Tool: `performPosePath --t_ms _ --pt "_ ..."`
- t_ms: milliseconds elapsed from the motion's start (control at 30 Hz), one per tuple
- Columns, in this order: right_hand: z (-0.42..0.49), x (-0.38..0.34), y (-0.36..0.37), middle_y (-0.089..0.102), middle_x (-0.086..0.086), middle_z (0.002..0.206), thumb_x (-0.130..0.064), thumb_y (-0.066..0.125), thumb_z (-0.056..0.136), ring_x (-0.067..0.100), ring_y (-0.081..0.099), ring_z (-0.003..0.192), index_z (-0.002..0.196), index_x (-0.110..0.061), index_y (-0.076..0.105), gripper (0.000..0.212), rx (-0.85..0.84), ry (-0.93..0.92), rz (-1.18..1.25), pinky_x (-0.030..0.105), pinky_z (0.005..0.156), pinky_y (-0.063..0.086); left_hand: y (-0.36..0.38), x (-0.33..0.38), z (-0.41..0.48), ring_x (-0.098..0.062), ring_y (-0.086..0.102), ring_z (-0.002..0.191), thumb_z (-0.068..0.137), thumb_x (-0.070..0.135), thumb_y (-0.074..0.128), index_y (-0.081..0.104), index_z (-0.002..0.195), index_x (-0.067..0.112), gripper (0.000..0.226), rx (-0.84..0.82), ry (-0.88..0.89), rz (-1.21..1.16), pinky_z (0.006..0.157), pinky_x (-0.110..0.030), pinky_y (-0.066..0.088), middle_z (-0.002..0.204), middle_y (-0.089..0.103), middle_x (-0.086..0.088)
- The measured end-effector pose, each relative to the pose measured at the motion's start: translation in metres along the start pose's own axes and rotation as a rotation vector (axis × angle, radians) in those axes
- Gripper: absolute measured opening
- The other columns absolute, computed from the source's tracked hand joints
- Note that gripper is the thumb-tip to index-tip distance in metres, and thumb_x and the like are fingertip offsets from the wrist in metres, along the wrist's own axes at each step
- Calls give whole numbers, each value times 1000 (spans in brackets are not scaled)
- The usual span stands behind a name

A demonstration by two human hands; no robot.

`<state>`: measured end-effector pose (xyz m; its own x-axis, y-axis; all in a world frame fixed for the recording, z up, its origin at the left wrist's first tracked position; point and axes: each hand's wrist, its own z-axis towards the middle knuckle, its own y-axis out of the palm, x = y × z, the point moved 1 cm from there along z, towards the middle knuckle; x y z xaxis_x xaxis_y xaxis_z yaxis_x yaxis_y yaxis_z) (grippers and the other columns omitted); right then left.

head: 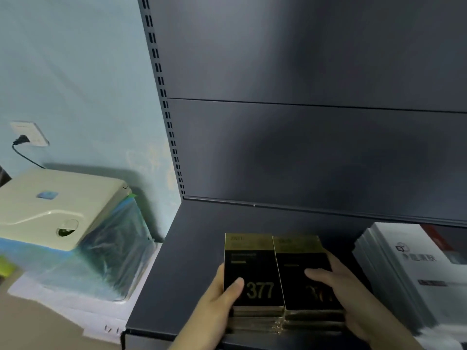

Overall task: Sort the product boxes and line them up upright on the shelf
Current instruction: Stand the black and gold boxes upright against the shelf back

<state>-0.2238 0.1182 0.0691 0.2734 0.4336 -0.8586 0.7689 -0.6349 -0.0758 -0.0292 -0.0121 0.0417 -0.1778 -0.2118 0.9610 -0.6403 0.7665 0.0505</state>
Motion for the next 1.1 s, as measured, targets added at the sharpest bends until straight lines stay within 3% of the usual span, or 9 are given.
performPosePath --t_ms 100,200,300,367,433,533,700,867,1100 --pt "-4 4 -10 67 -2 115 -17 67 88 18 61 107 129 -31 52 45 12 0 0 36 94 46 -2 1 3 -6 63 113 70 45 65 66 115 40 45 46 -22 22 106 -37 41 114 72 12" --pt "-5 6 -12 67 -7 109 -24 66 90 11 61 99 121 -27 56 33 59 -38 -24 30 82 46 -7 -2 7 -21 69 102 62 48 70 75 92 35 33 146 -68 31 102 -47 44 98 77 0" --pt "-4 6 -14 64 -12 105 -31 63 91 4 57 95 115 -31 54 26 97 -64 -60 31 86 43 -10 -6 9 -25 70 90 84 27 70 72 92 19 12 277 -84 80 88 -41 49 82 76 -2" --pt "-2 5 -15 64 -12 105 -33 62 92 5 57 96 114 -31 54 23 114 -72 -78 32 87 42 -10 -8 10 -30 69 88 77 30 74 70 92 14 22 336 -88 27 87 -44 47 79 76 -7" --pt "-1 5 -17 63 -10 105 -31 60 93 6 57 96 112 -30 54 20 123 -71 -86 31 83 42 -11 -11 12 -34 68 89 84 18 71 68 93 10 13 370 -93 -50 92 -49 47 80 75 -12" --pt "4 4 -21 64 -6 104 -25 60 94 7 57 93 114 -23 55 20 148 -75 -94 25 71 43 -14 -4 17 -36 64 79 92 2 54 63 95 0 10 373 -83 -221 77 -45 48 74 71 -19" --pt "10 0 -20 62 -1 102 -24 58 95 10 56 89 116 -18 52 23 143 -48 -93 28 67 41 -40 31 56 -22 69 83 94 0 47 63 103 3 19 415 102 -349 79 -35 53 93 74 -13" --pt "11 -2 -24 60 -1 111 -31 59 94 22 56 107 125 -19 47 36 102 8 -110 41 100 41 -54 45 133 -26 65 95 95 -4 47 61 100 11 22 419 102 -190 84 -35 51 101 69 -12" --pt "11 -3 -29 61 2 108 -32 61 93 18 56 98 122 -15 50 36 129 43 -119 35 85 39 -67 24 182 -27 60 113 97 7 50 54 122 9 26 406 24 175 102 -46 45 117 66 -8"
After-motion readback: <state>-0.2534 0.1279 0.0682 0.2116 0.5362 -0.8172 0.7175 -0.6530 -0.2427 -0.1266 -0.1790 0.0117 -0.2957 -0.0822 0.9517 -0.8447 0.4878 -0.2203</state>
